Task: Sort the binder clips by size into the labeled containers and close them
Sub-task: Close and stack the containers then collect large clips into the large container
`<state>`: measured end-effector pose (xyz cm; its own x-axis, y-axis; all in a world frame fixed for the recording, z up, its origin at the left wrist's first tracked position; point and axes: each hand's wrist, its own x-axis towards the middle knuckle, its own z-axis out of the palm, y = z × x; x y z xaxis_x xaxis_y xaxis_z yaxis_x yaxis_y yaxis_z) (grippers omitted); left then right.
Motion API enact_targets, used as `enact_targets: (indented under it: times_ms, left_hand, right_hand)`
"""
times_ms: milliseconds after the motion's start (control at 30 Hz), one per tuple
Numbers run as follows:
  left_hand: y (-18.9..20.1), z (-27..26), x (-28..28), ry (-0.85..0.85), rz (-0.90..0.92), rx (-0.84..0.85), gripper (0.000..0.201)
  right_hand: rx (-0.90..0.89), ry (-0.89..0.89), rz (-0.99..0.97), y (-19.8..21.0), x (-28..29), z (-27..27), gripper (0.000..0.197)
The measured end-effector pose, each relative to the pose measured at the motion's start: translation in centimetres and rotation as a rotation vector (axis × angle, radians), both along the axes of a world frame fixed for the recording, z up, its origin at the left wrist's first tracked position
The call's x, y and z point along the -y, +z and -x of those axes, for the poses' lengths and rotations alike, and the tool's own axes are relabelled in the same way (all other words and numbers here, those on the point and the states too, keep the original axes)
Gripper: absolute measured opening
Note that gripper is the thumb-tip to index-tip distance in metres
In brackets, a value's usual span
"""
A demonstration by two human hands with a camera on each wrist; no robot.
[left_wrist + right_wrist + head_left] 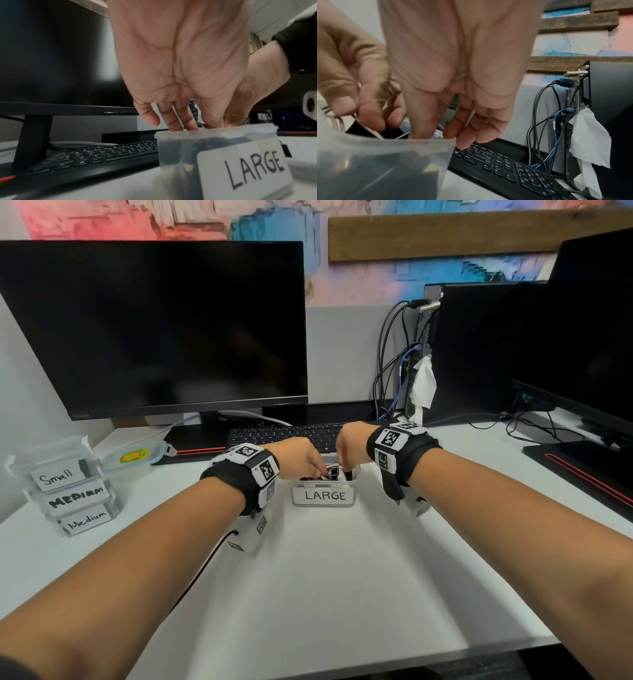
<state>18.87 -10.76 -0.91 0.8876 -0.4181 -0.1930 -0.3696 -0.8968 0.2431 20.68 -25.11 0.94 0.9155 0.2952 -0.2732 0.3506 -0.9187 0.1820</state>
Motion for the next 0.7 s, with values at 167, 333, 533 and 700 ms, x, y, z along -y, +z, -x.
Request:
enact_targets:
  times_ms: [167,333,533,700]
  left_hand:
    - [-0.4,0.0,-0.5,-0.017,-0.066,0.008,0.027]
    - [0.0,0.9,0.0,0.010,0.000,0.016,0.025]
    - [0.0,1.4,0.8,0.077,-0.057,0.013,0.055]
    - [0.1,1.4,2.0,0.103,-0.121,0.008,0.059]
  right_hand:
    - [-0.047,0.006,-0.212,0.0,1.4,0.1,0.011]
    - [-0.007,-0.071,-0.446,0.4,3.4,0.4,0.024]
    - [0.097,-0.190,-0.298,-0.5,7.9,1.4,0.028]
    - [0.059,-0.251,-0.110,-1.7,10.2,2.5,0.033]
